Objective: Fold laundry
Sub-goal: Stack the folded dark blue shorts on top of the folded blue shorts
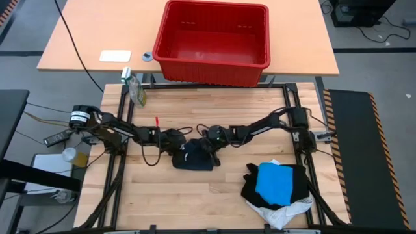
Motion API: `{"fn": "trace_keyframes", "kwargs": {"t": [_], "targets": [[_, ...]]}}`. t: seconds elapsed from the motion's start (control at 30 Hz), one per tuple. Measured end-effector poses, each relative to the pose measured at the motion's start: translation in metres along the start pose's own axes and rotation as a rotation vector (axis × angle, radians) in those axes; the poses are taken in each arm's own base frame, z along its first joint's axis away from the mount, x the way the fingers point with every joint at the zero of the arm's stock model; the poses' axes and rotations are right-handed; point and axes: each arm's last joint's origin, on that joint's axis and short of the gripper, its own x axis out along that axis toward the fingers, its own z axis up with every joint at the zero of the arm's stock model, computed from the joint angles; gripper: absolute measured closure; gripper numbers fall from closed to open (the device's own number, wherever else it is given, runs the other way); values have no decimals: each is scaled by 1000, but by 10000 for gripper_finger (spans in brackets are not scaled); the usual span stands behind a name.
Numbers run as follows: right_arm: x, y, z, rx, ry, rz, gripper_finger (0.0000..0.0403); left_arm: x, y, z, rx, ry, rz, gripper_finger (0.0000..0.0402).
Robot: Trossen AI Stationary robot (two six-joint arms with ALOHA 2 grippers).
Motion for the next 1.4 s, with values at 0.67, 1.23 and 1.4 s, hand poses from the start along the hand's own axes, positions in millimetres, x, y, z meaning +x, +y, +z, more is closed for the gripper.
{"fn": "trace_keyframes", "kwargs": {"t": [0.67, 1.23, 1.4], "targets": [[-125, 25, -36, 882, -39, 17, 196, -3, -13, 19, -278, -185, -146, 392], [-131, 20, -59, 1560, -281, 15, 106, -7, -3, 26, -754, -581, 84, 392], [-115, 6, -62, 1622, -274, 1, 106, -10, -5, 32, -808, -706, 65, 392]]}}
